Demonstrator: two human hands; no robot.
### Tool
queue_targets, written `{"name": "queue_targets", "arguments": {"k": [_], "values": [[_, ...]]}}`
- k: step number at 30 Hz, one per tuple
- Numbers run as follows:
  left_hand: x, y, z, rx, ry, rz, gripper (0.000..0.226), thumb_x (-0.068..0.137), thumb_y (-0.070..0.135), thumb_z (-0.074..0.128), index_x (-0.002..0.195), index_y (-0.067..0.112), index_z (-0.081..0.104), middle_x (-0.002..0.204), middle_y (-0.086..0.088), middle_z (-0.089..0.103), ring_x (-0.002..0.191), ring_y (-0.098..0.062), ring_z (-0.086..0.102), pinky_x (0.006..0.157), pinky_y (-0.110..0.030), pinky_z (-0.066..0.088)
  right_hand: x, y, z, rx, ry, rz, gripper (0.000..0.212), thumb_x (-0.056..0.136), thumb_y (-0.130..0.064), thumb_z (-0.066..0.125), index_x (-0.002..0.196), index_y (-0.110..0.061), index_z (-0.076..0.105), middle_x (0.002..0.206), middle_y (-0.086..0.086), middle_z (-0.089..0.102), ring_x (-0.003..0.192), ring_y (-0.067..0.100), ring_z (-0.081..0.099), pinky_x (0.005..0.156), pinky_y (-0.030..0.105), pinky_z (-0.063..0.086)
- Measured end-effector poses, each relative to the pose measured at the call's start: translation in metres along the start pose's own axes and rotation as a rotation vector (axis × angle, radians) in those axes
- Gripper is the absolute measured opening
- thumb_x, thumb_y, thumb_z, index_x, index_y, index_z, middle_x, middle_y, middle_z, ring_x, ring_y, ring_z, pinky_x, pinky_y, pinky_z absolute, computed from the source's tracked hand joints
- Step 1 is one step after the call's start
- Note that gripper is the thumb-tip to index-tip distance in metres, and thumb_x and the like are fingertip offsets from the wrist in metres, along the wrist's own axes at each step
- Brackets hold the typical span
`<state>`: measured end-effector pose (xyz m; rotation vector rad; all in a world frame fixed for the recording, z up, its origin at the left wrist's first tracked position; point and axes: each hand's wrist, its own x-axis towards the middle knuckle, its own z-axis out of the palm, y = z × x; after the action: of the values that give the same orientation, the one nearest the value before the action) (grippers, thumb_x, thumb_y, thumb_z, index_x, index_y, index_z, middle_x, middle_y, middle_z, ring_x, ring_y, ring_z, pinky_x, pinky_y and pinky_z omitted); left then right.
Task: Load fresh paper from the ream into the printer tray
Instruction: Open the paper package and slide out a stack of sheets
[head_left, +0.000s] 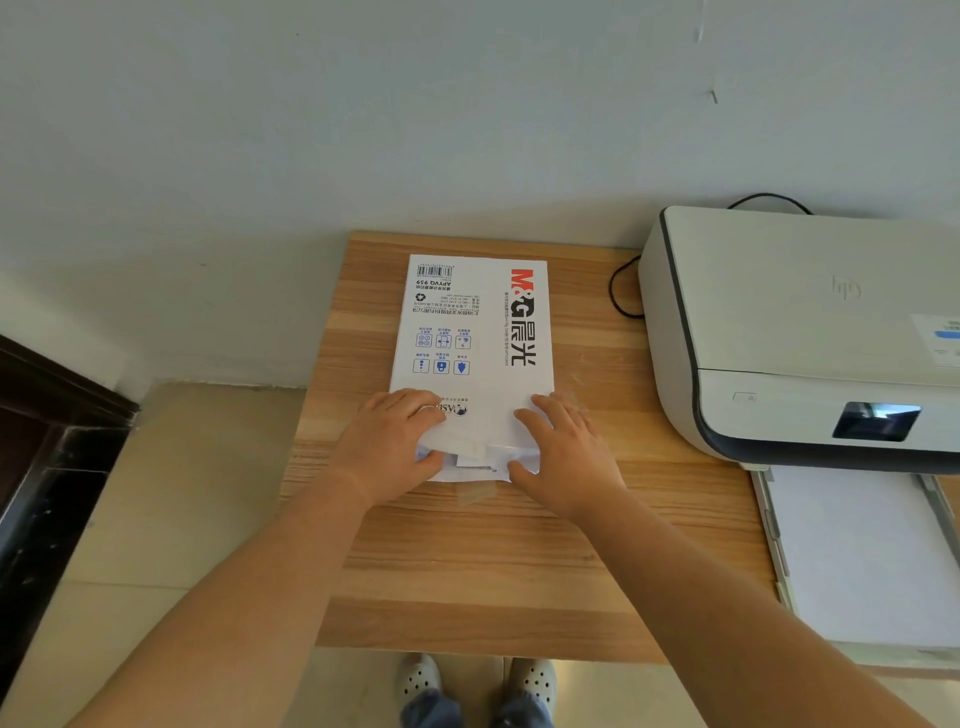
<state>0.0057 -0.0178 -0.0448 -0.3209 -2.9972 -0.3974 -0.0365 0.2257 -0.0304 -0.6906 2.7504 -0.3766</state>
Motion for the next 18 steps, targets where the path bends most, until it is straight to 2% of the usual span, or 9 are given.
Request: {"name": "queue_targets", "arguments": {"k": [4, 9, 12, 15, 18], "values": [[0.003, -0.002, -0.003, -0.072, -0.025, -0.051, 0.044, 0.073, 0.049, 0.048, 0.102, 0.023, 0.07, 0.117, 0.007, 0.063, 0.111, -0.012, 0.054, 0.097, -0.037, 0.037, 0.005, -0.006, 0.004, -0.018, -0.002, -0.028, 0.068, 0.088, -0.049, 0.056, 0.147, -0.023, 0.032, 0.158, 0.005, 0.021, 0.148, 0.025, 0.01, 0.121, 0.041, 0.009], [0.002, -0.004, -0.003, -0.08, -0.045, -0.054, 0.044, 0.073, 0.053, 0.047, 0.091, 0.023, 0.074, 0.114, 0.006, 0.066, 0.111, -0.014, 0.057, 0.096, -0.04, 0.037, 0.013, -0.008, 0.013, -0.096, -0.008, -0.07, 0.075, 0.087, -0.044, 0.06, 0.149, -0.021, 0.025, 0.16, 0.007, 0.012, 0.149, 0.027, 0.002, 0.121, 0.042, 0.005], [0.002, -0.005, -0.003, -0.106, -0.067, -0.078, 0.041, 0.074, 0.053, 0.052, 0.09, 0.023, 0.076, 0.116, 0.007, 0.066, 0.115, -0.013, 0.054, 0.1, -0.037, 0.031, 0.014, -0.007, 0.018, -0.157, -0.004, -0.089, 0.081, 0.085, -0.043, 0.064, 0.151, -0.02, 0.022, 0.16, 0.009, 0.009, 0.149, 0.029, 0.001, 0.12, 0.044, 0.004], [0.004, -0.003, -0.006, -0.136, -0.063, -0.097, 0.04, 0.076, 0.052, 0.053, 0.087, 0.022, 0.077, 0.117, 0.007, 0.066, 0.117, -0.013, 0.052, 0.1, -0.032, 0.026, 0.016, -0.007, 0.023, -0.229, -0.006, -0.091, 0.086, 0.082, -0.044, 0.067, 0.151, -0.019, 0.022, 0.16, 0.01, 0.012, 0.148, 0.032, 0.006, 0.119, 0.048, 0.007], [0.006, -0.003, -0.006, -0.149, -0.057, -0.111, 0.035, 0.077, 0.048, 0.055, 0.087, 0.022, 0.077, 0.117, 0.008, 0.066, 0.116, -0.012, 0.052, 0.1, -0.032, 0.028, 0.018, -0.009, 0.028, -0.281, -0.009, -0.072, 0.091, 0.074, -0.046, 0.073, 0.149, -0.019, 0.029, 0.157, 0.012, 0.023, 0.146, 0.034, 0.018, 0.117, 0.051, 0.018]]}}
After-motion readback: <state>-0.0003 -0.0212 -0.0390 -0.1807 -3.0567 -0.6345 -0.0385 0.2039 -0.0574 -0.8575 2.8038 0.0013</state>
